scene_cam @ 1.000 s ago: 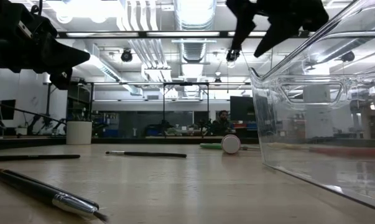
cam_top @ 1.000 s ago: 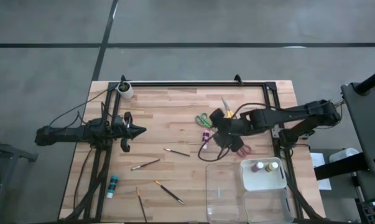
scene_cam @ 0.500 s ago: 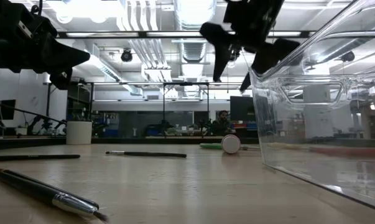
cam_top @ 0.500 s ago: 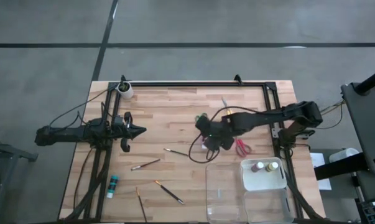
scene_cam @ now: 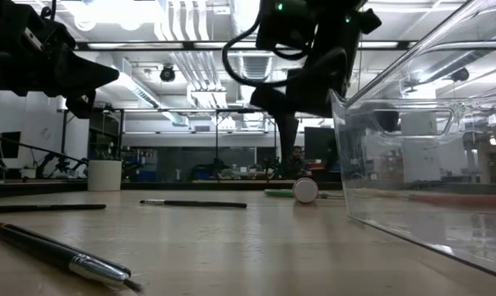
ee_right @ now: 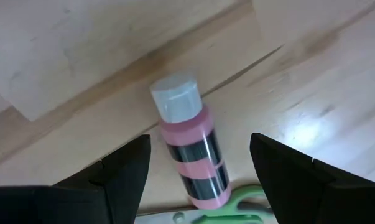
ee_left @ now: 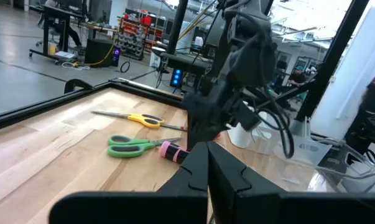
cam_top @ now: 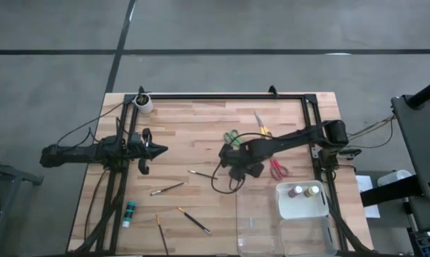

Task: Pick & Place Paint Supplies
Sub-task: Put the pink paint bottle into the white bin

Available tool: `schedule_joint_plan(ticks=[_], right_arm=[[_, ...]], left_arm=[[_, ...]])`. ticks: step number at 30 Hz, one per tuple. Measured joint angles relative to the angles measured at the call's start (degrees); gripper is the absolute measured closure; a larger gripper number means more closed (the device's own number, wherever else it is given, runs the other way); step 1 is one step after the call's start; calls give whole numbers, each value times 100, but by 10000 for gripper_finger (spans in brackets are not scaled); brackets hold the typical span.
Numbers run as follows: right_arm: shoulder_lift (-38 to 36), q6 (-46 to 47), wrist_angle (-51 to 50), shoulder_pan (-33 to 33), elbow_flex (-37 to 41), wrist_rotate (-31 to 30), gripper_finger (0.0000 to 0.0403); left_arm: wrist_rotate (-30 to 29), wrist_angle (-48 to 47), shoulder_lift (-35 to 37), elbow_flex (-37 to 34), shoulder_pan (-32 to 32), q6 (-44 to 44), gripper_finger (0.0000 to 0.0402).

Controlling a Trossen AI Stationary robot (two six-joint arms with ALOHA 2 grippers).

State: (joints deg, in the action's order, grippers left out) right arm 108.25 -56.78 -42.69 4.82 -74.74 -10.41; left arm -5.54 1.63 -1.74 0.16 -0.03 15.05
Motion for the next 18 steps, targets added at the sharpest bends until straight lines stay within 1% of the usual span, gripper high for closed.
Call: schedule_joint_plan(ticks=[5, 11, 15, 18], right_arm=[[59, -128, 3, 16, 0, 25, 129], [162, -516, 156, 16, -2, 43, 129], [388, -622, 155, 16, -2, 280, 129], [519, -624, 169, 16, -4, 295, 129]], left_arm=[[0, 0, 1, 2, -1, 0, 401], [1, -1, 0, 1, -1, 0, 401], [0, 0, 0, 2, -2, 0, 401], [0, -1, 0, 0, -2, 0, 401]])
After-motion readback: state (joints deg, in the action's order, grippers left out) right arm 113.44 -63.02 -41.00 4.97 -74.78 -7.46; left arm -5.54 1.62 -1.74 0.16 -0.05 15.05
